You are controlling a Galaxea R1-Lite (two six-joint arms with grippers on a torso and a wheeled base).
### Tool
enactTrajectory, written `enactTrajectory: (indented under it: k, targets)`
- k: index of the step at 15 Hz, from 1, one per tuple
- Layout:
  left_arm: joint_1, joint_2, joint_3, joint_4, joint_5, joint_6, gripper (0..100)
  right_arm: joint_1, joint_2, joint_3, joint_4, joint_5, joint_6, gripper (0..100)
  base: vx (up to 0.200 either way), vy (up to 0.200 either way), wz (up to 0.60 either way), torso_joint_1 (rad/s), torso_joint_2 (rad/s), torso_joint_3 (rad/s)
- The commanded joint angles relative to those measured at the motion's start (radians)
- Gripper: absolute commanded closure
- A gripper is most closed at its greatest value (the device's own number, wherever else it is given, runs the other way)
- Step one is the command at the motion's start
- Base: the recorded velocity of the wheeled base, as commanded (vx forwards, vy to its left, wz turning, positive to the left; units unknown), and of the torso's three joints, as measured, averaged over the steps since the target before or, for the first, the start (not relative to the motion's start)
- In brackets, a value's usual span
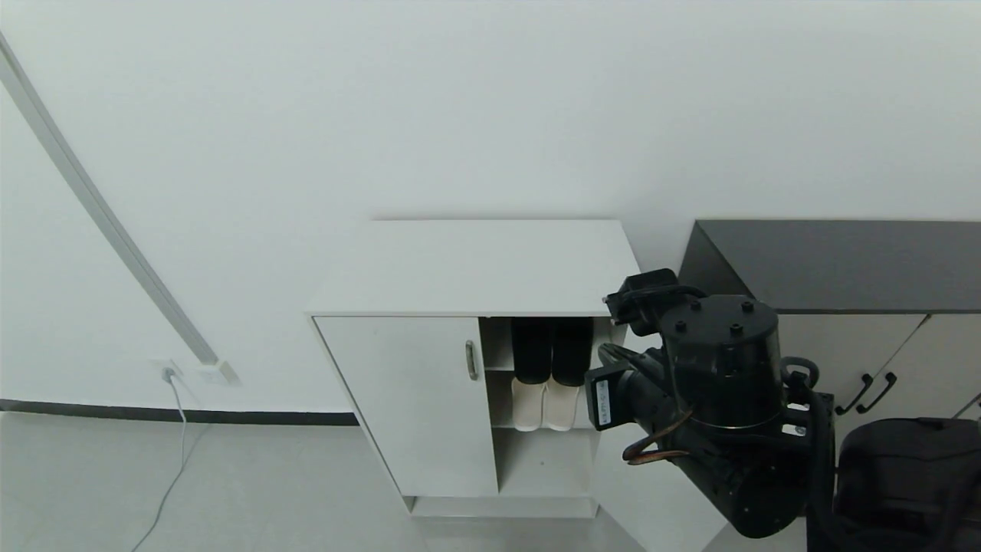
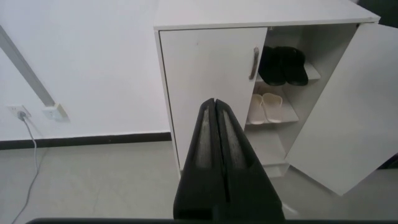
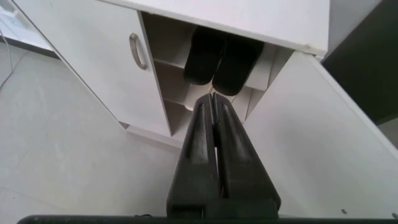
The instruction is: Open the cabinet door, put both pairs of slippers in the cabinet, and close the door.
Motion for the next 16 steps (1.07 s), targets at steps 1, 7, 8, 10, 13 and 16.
enactTrajectory:
  k: [1,7,8,10,13,16]
  targets:
    - [0.0,0.001,0.0,0.0,0.0,0.0,100,-0.003,0.002,0.0,-0.005,-0.001,0.0,100,0.0,0.0,0.0,0.168,-0.36,-0.188]
    - [0.0,0.001,0.0,0.0,0.0,0.001,100,-0.009,-0.001,0.004,-0.014,-0.001,-0.002,100,0.0,0.0,0.0,0.167,-0.35,-0.183]
    - [0.0,0.001,0.0,0.0,0.0,0.001,100,-0.009,0.0,0.004,-0.014,-0.001,-0.002,100,0.0,0.0,0.0,0.066,-0.17,-0.066]
    - [0.0,0.001,0.0,0.0,0.0,0.003,100,-0.009,0.0,0.006,-0.014,0.001,-0.002,100,0.0,0.0,-0.3,0.019,-0.04,-0.022]
    - [0.0,0.001,0.0,-0.001,0.0,0.001,100,-0.009,-0.006,0.01,-0.014,-0.001,-0.002,100,0.0,0.0,-0.6,0.009,0.0,0.004]
    - [0.0,0.001,0.0,0.0,0.0,0.001,100,-0.009,-0.009,0.013,-0.014,-0.001,-0.013,100,0.0,0.0,-0.6,0.001,0.0,0.001]
